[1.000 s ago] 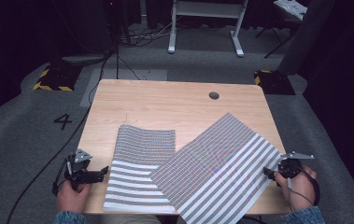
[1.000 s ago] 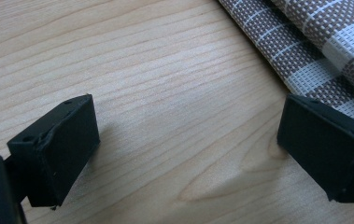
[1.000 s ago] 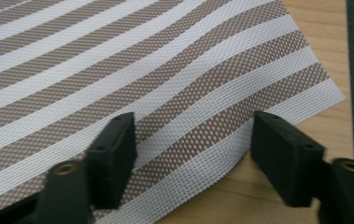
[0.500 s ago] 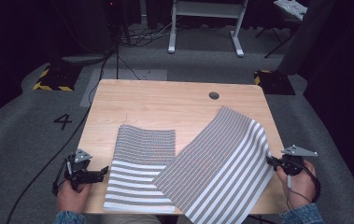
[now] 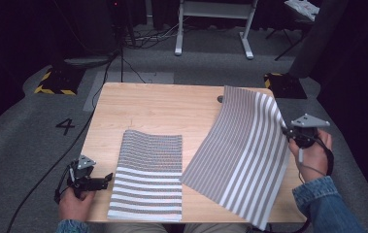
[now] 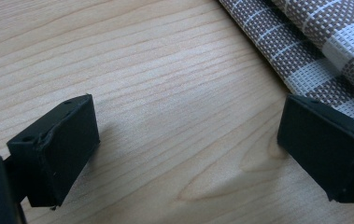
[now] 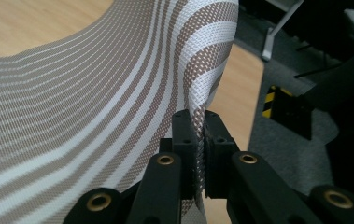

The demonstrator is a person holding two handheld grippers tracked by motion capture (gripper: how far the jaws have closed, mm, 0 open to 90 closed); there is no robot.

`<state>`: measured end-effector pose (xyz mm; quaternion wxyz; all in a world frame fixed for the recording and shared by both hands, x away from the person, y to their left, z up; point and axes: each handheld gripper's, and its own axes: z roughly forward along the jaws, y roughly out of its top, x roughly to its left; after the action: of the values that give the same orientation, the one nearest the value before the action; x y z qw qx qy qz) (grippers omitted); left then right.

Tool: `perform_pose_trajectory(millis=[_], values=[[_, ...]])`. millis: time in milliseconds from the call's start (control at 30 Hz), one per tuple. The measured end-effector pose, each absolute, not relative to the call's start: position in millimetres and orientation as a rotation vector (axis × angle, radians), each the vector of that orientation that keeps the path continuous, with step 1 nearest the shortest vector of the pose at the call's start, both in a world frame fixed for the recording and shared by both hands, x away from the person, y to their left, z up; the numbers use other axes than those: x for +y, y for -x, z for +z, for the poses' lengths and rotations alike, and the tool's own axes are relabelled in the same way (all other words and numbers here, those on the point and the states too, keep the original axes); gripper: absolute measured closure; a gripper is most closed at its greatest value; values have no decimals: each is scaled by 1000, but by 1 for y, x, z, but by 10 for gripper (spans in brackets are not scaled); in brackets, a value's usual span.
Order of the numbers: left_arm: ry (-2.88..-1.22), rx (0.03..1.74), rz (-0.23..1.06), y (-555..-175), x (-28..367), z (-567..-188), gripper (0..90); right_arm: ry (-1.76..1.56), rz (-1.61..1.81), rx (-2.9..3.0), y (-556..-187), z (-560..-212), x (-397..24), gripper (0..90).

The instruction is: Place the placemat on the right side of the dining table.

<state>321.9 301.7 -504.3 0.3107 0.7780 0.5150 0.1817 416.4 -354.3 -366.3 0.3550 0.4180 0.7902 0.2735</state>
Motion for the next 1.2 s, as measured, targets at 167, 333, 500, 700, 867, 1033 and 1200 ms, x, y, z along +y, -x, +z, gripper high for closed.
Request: perform_pose_trajectory(millis=[167, 333, 500, 700, 867, 1033, 1200], values=[[-2053, 1361, 482, -322, 302, -504, 54, -977, 618, 2030, -467, -367, -351, 706], [-2054, 1360, 480, -322, 302, -504, 54, -1023, 592, 1859, -488, -378, -357, 380], [-2055, 1364, 484, -321, 302, -504, 54, -1073, 644, 1847, -470, -377, -370, 377], [-2052, 1361, 480, -322, 302, -504, 51, -1100, 746, 1932, -437, -380, -359, 373], [-2053, 1368, 481, -323, 301, -504, 46, -1149, 832, 2010, -414, -384, -340, 361], [-2053, 1368, 481, -323, 301, -504, 46, -1160, 917, 2133, -388, -388, -307, 356], [-2054, 1369, 483, -323, 301, -504, 46, -1128, 990, 2244, -368, -388, -269, 339]])
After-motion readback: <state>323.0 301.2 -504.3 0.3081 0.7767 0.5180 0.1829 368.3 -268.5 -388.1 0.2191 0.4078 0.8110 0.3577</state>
